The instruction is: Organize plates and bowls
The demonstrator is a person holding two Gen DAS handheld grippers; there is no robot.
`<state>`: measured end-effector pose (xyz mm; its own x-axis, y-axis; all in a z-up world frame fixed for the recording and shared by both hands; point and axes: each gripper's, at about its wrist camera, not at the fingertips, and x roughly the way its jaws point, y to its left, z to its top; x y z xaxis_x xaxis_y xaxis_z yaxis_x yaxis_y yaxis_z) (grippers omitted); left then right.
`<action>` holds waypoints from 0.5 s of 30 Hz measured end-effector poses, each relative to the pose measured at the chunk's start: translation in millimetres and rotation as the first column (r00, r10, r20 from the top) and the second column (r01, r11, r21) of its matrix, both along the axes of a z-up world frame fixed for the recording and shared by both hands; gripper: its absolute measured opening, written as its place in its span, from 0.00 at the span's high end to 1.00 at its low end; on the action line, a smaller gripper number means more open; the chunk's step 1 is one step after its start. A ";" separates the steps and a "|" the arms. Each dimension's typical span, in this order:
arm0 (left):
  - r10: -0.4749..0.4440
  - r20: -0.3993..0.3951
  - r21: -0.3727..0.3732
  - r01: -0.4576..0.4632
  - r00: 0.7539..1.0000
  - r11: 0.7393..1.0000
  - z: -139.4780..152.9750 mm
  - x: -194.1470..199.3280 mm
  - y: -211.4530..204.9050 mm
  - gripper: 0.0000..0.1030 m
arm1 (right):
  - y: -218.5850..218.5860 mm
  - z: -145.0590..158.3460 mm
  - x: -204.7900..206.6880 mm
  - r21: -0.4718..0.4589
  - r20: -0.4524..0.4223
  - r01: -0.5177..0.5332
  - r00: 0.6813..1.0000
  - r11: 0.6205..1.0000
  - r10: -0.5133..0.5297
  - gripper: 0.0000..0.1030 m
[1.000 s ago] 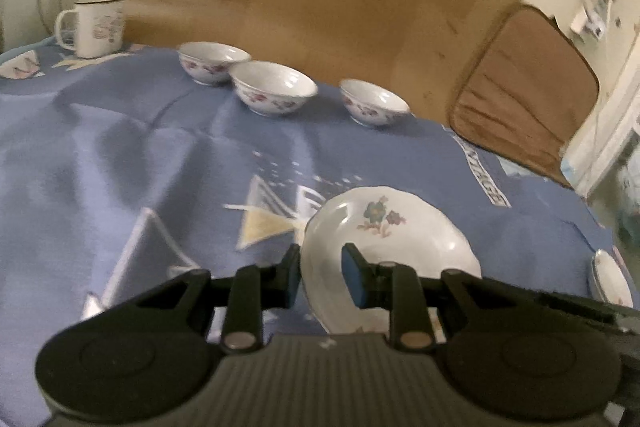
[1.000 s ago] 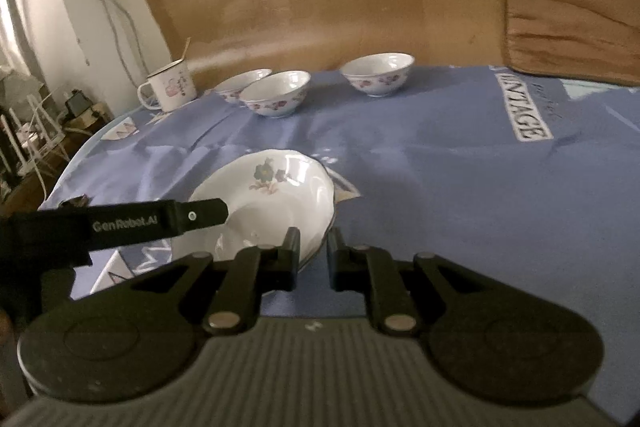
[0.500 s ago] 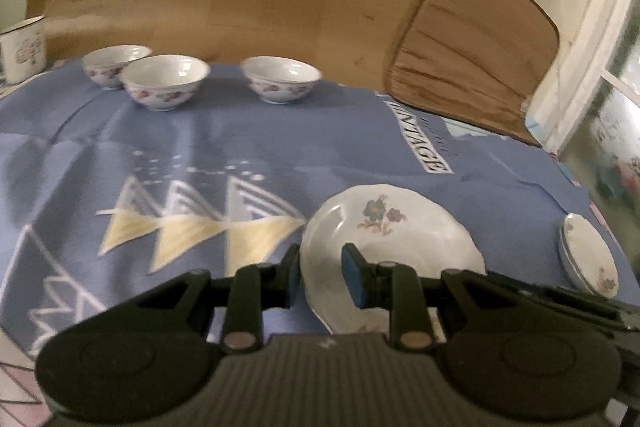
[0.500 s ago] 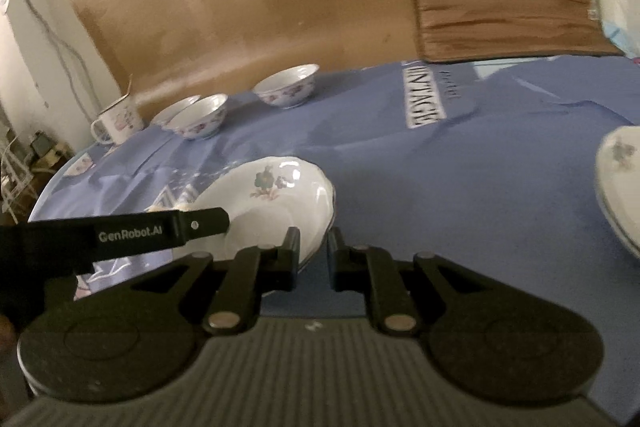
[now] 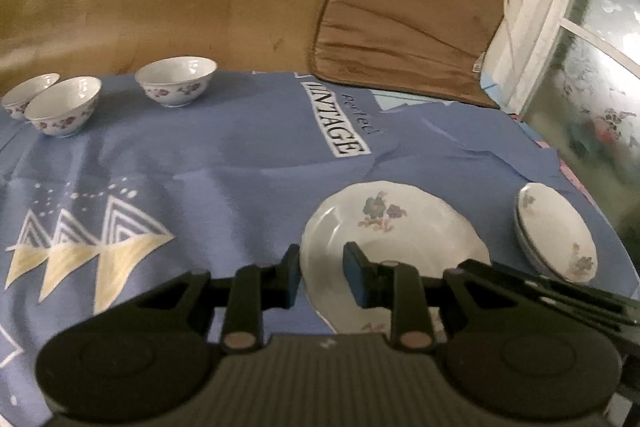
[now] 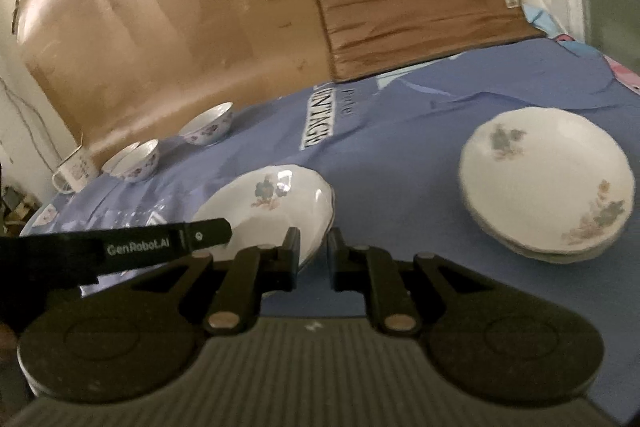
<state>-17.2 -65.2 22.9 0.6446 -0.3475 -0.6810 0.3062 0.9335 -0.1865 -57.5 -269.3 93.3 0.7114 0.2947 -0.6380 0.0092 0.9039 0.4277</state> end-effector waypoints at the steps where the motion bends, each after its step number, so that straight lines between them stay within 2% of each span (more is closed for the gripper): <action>1: -0.003 0.003 0.000 0.003 1.000 1.000 1.3 0.4 -2.7 0.77 | -2.6 0.7 -1.1 0.004 0.004 0.007 1.000 1.000 -0.007 0.84; 15: -0.121 0.067 0.012 0.120 0.990 0.993 22.0 7.8 -72.8 0.77 | -51.9 13.1 -10.9 -0.007 0.072 0.149 0.986 0.989 -0.148 0.84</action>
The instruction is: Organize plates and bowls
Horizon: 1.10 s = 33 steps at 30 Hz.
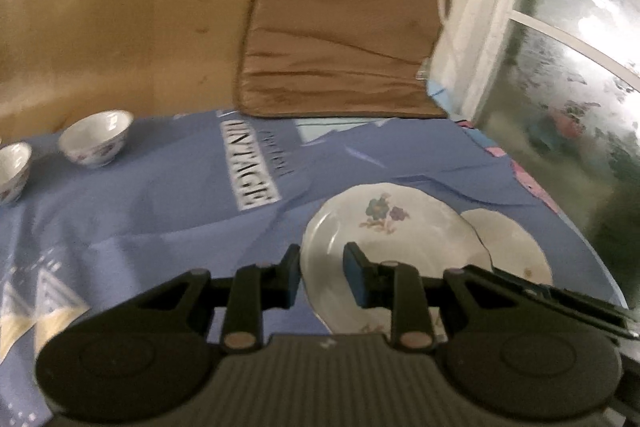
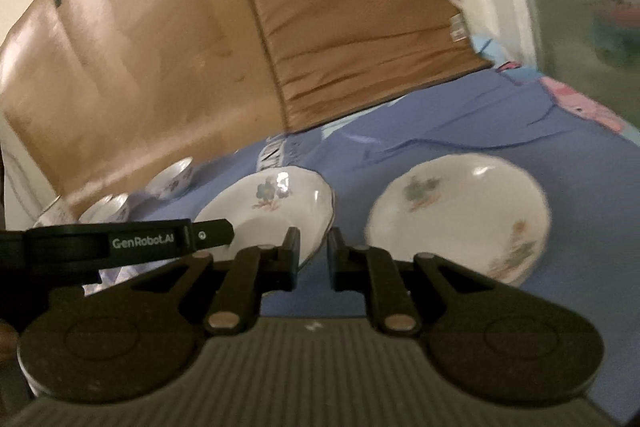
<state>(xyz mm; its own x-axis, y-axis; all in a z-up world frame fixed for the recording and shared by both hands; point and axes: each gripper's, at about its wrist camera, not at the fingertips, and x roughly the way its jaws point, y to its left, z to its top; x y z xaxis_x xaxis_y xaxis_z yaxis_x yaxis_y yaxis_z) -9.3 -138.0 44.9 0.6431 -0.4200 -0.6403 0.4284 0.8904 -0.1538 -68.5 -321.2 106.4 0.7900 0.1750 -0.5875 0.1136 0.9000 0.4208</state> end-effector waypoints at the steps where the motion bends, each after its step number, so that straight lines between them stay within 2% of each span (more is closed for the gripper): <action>1: -0.010 0.001 0.002 0.010 1.000 1.000 0.2 0.9 -5.9 0.77 | -4.4 0.3 -0.8 -0.004 0.001 0.016 1.000 1.000 -0.016 0.84; 17: -0.091 -0.032 0.015 0.092 0.995 0.996 -8.0 12.6 -68.6 0.76 | -46.5 -5.3 -10.2 -0.040 -0.004 0.151 0.988 0.988 -0.151 0.84; 29: -0.098 -0.002 0.023 0.098 0.995 0.995 -8.1 14.9 -80.4 0.75 | -49.8 -12.0 -5.2 -0.068 -0.011 0.175 0.984 0.982 -0.177 0.81; 33: -0.117 -0.006 0.012 0.117 0.993 0.993 -9.3 13.6 -81.5 0.69 | -50.9 -14.8 -5.8 -0.076 -0.016 0.202 0.979 0.976 -0.203 0.79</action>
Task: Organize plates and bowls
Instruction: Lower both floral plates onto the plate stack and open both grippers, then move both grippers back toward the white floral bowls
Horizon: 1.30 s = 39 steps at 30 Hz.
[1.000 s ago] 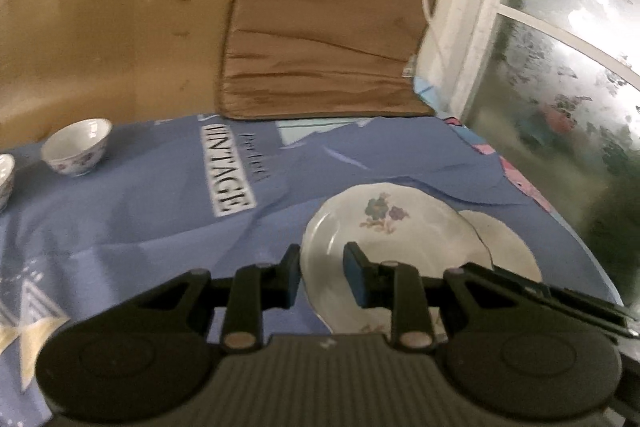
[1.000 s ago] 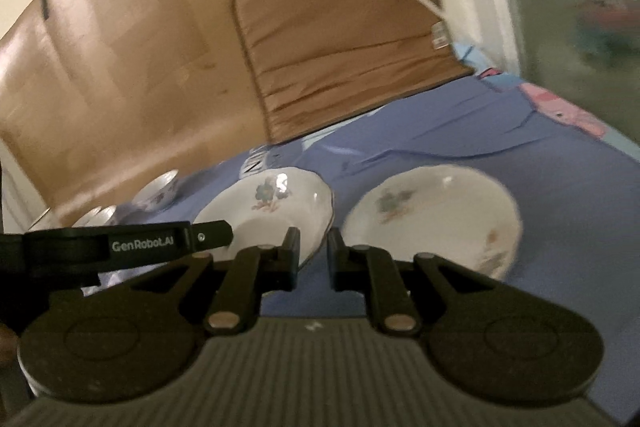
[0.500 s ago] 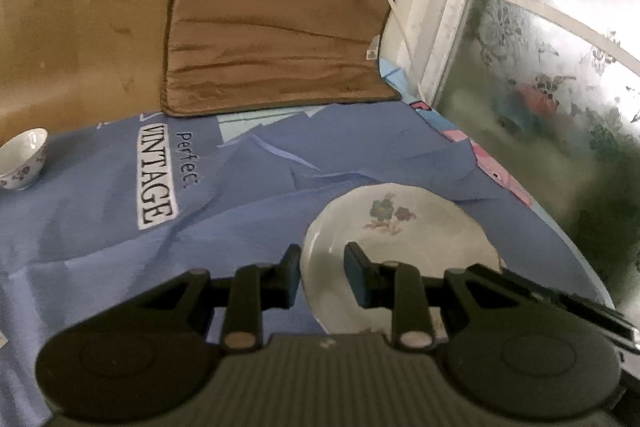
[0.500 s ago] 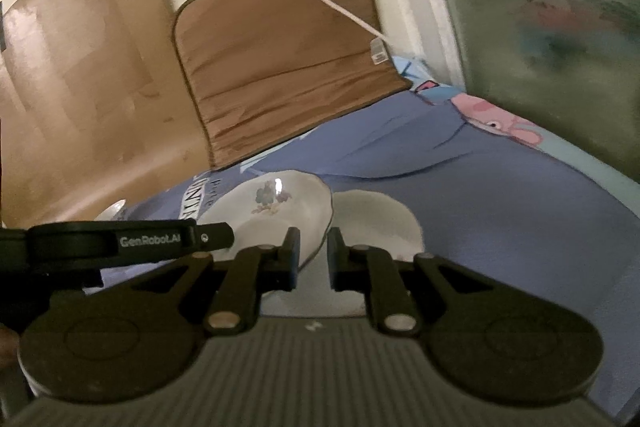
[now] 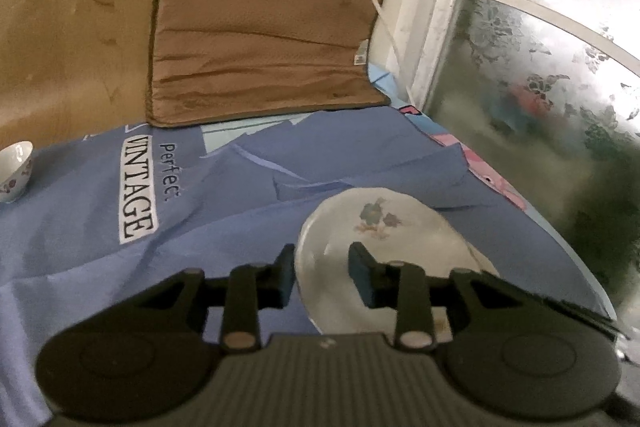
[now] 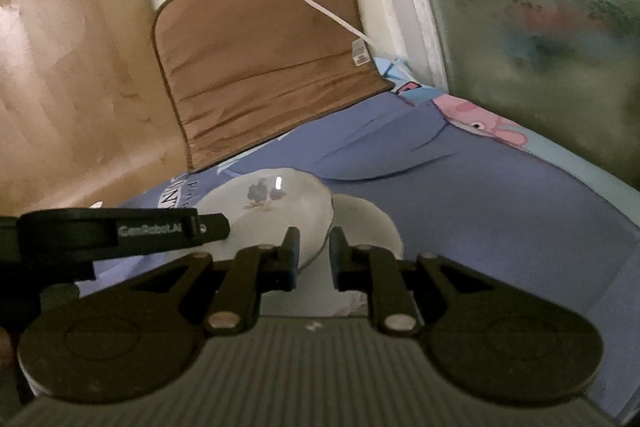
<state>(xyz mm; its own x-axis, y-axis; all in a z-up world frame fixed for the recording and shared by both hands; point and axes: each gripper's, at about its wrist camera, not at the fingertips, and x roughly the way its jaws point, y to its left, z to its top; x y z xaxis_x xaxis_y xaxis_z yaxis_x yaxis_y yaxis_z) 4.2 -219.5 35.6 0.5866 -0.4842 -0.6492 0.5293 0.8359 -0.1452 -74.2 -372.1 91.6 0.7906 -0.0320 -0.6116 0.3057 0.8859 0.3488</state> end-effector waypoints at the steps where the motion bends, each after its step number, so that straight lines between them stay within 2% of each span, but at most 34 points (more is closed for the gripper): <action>1: -0.002 0.004 -0.002 0.002 1.000 1.000 0.0 -0.9 0.3 0.64 | -1.6 -0.4 -0.6 0.000 0.001 0.010 1.000 1.000 -0.010 0.77; 4: -0.006 -0.007 0.003 0.006 1.000 1.000 -1.7 -0.5 -0.3 0.66 | -4.0 1.3 -4.2 -0.018 0.007 0.037 0.999 0.999 -0.037 0.72; 8: -0.024 -0.044 -0.014 0.024 0.999 1.000 -6.2 0.0 0.7 0.63 | -6.0 2.8 -7.3 -0.022 0.017 0.053 0.998 0.998 -0.052 0.72; 12: -0.023 -0.021 -0.007 0.022 1.000 1.000 -4.2 -4.3 3.7 0.64 | -5.5 6.4 -10.7 -0.029 0.041 0.071 0.997 0.997 -0.070 0.71; 17: -0.019 -0.028 -0.030 0.018 0.999 0.999 -3.9 -6.6 19.2 0.60 | 1.6 10.6 -10.3 -0.029 0.061 0.056 0.997 0.998 -0.054 0.71; 20: -0.018 -0.025 -0.048 0.017 1.000 0.999 -0.8 -9.7 30.3 0.61 | 11.6 12.0 -7.8 -0.042 0.067 0.023 0.998 0.999 -0.020 0.70; 23: -0.051 -0.076 -0.111 0.043 0.996 0.993 -0.3 -4.3 43.2 0.63 | 23.2 12.8 -3.1 -0.056 0.066 -0.012 0.998 0.998 0.016 0.70; 26: -0.054 -0.145 -0.186 0.026 0.988 0.982 -4.3 6.4 58.9 0.61 | 28.3 15.9 -1.4 -0.065 0.077 -0.017 0.997 0.998 0.022 0.68; 31: 0.002 -0.096 -0.171 -0.019 0.995 0.985 -2.4 10.4 86.1 0.61 | 39.3 17.7 4.7 -0.089 0.062 -0.035 0.997 0.995 0.040 0.67; 34: 0.084 -0.055 -0.133 -0.090 0.995 0.987 -2.3 15.7 118.3 0.61 | 51.9 19.8 12.3 -0.088 0.055 -0.078 0.995 0.993 0.083 0.67; 37: 0.189 -0.016 -0.078 -0.190 0.982 0.979 -4.8 23.1 157.0 0.59 | 72.6 20.9 23.9 -0.082 0.044 -0.144 0.988 0.986 0.148 0.67; 39: 0.274 0.007 -0.033 -0.274 0.962 0.961 -8.7 29.0 189.0 0.59 | 90.3 20.0 34.0 -0.067 0.028 -0.203 0.978 0.977 0.205 0.67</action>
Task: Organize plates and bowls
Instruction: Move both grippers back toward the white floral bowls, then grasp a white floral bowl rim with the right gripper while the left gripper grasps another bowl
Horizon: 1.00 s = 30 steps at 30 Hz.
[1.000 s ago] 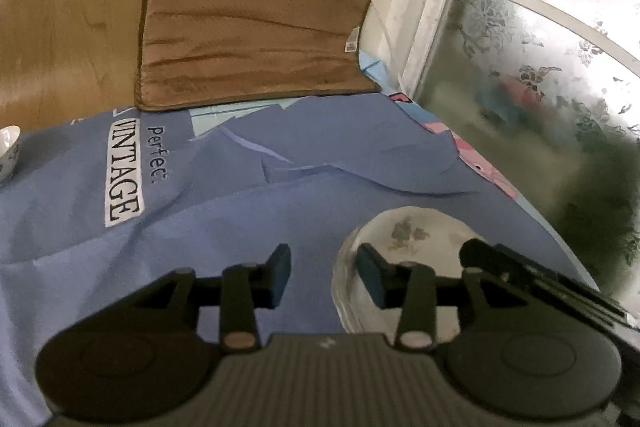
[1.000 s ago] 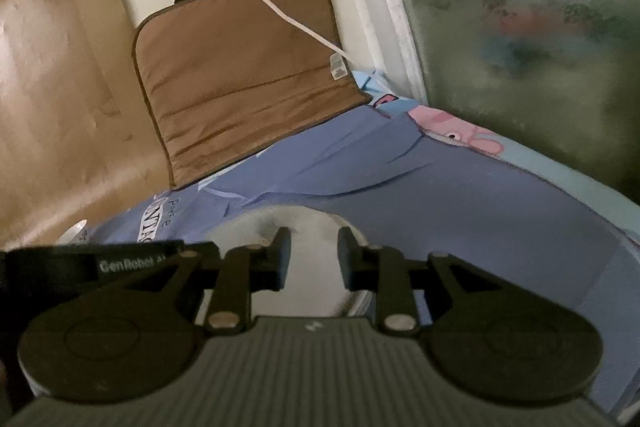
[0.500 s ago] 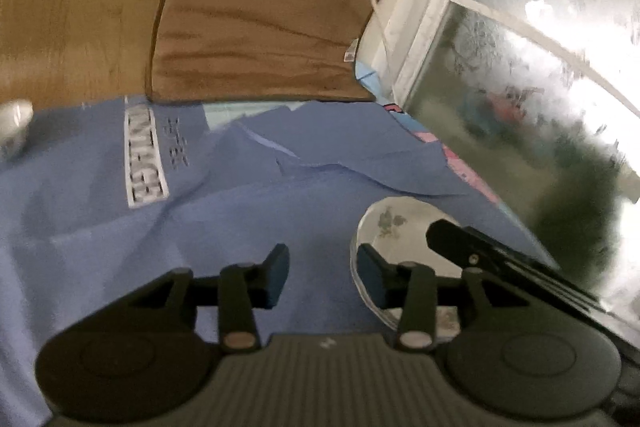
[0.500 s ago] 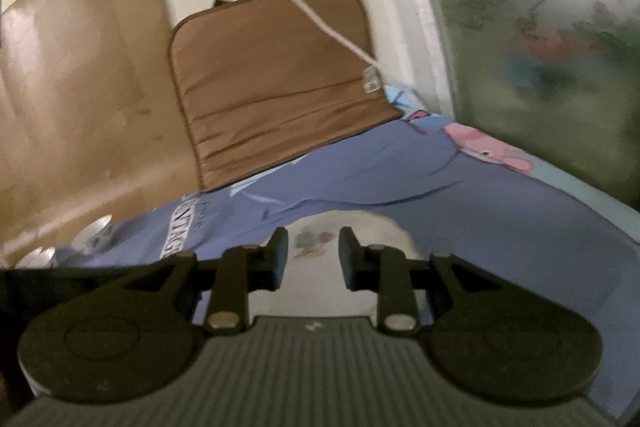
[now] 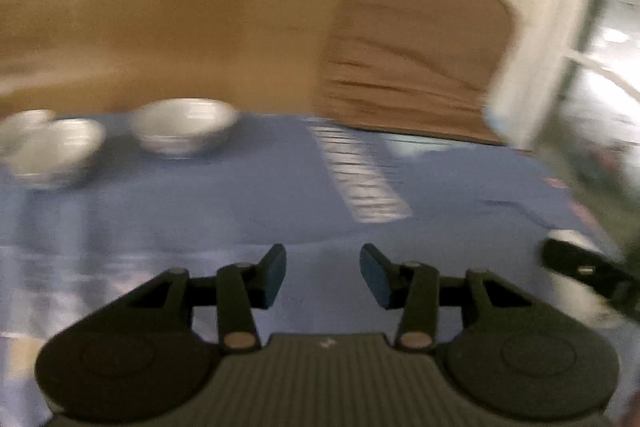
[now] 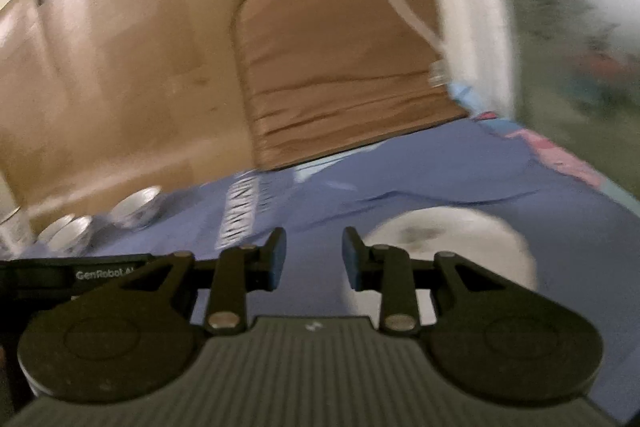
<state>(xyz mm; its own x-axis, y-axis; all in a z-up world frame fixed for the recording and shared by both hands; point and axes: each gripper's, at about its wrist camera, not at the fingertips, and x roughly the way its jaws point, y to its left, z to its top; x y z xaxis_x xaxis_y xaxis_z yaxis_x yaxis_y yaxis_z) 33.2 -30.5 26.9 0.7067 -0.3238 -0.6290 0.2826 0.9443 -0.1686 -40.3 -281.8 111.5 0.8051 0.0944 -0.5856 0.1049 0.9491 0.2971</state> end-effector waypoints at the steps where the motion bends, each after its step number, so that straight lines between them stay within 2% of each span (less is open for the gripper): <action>1: 0.038 0.004 0.016 -0.038 0.999 0.999 -1.2 2.0 16.3 0.59 | 8.7 -0.7 4.2 0.005 -0.013 -0.026 1.000 1.000 0.026 0.67; 4: 0.159 0.020 0.052 -0.160 0.987 0.986 -4.8 9.1 67.1 0.59 | 38.1 -2.4 17.8 0.030 -0.042 -0.119 0.992 0.992 0.120 0.67; 6: 0.241 0.032 0.069 -0.243 0.970 0.968 -6.4 14.6 97.3 0.59 | 59.3 -5.2 28.1 0.060 -0.070 -0.183 0.980 0.981 0.187 0.67; 9: 0.331 0.032 0.053 -0.332 0.943 0.942 -9.8 20.9 131.8 0.59 | 88.7 -11.9 49.7 0.129 -0.129 -0.259 0.953 0.957 0.275 0.67; 12: 0.382 0.019 0.019 -0.382 0.924 0.924 -16.1 23.6 148.4 0.59 | 114.2 -17.8 75.6 0.196 -0.181 -0.300 0.925 0.934 0.335 0.67; 16: 0.384 0.033 0.010 -0.384 0.923 0.923 -15.5 25.6 148.2 0.56 | 139.1 -17.4 112.2 0.222 -0.195 -0.301 0.918 0.927 0.345 0.67; 19: 0.375 0.031 0.002 -0.376 0.926 0.927 -15.8 21.2 150.6 0.55 | 148.1 -17.8 143.8 0.237 -0.198 -0.258 0.931 0.937 0.307 0.67; 23: 0.375 0.016 -0.031 -0.375 0.927 0.927 -15.7 19.9 155.1 0.55 | 157.6 -29.6 190.6 0.232 -0.249 -0.187 0.937 0.955 0.244 0.67; 30: 0.371 0.006 -0.049 -0.370 0.929 0.928 -16.3 22.4 157.3 0.55 | 167.4 -51.2 239.1 0.245 -0.361 -0.121 0.909 0.962 0.207 0.67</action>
<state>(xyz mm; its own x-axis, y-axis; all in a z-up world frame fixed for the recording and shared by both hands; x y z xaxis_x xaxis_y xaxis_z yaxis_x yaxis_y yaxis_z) 55.7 126.8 10.6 0.7911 -0.0652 -0.6082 -0.0832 0.9736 -0.2126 198.8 -114.4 60.3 0.4875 0.3623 -0.7944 0.0986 0.8812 0.4624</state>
